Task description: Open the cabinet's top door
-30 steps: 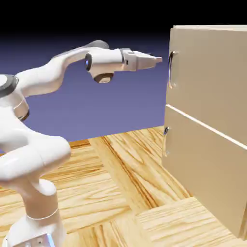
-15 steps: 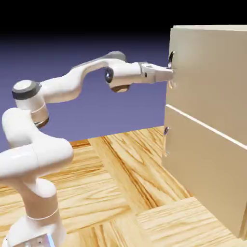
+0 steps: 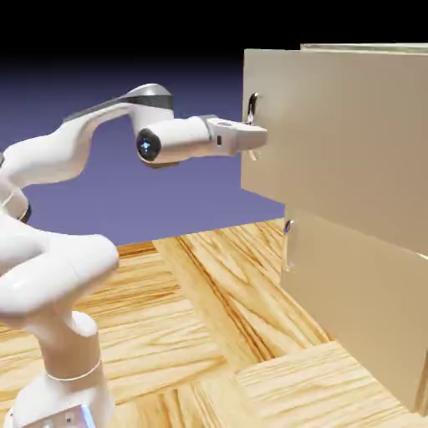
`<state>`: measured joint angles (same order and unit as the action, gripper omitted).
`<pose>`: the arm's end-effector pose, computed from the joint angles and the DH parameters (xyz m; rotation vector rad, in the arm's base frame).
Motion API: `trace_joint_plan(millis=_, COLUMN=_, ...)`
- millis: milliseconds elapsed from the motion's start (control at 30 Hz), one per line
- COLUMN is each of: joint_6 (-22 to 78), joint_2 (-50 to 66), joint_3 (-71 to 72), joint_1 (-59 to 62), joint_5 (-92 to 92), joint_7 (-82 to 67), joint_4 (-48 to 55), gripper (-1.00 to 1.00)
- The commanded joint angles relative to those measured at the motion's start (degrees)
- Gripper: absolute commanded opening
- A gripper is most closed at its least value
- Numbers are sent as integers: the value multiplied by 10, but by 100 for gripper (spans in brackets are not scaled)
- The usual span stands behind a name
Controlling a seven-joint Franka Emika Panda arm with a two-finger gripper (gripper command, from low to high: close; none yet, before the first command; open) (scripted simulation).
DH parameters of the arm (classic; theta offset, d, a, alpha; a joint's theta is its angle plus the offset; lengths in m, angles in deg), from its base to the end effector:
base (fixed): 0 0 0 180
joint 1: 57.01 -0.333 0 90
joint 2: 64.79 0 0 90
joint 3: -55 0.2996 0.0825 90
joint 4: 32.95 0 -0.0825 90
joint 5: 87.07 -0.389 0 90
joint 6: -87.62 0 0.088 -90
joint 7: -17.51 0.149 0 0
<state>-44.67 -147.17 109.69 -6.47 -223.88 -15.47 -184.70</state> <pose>0.4020 0.1216 0.5452 -1.7629 0.3980 -1.5287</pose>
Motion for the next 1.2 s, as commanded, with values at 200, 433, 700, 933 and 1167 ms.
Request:
trace_joint_plan(millis=200, joint_6=130, joint_2=-27, joint_3=-142, joint_1=-81, joint_5=103, joint_7=-36, joint_4=-122, gripper=-100)
trace_joint_plan(millis=433, joint_6=238, joint_2=-41, joint_3=-288, joint_1=-97, joint_5=227, joint_7=-61, joint_4=-182, gripper=-100)
trace_joint_plan(millis=700, joint_6=350, joint_2=-17, joint_3=-454, joint_1=-79, joint_5=378, joint_7=-98, joint_4=-199, gripper=-100)
trace_joint_plan(millis=933, joint_6=447, joint_2=54, joint_3=-599, joint_1=-63, joint_5=520, joint_7=-144, joint_4=-176, gripper=-100)
trace_joint_plan(millis=1167, joint_6=552, joint_2=177, joint_3=-745, joint_1=-80, joint_5=668, joint_7=-206, joint_4=-104, gripper=-100)
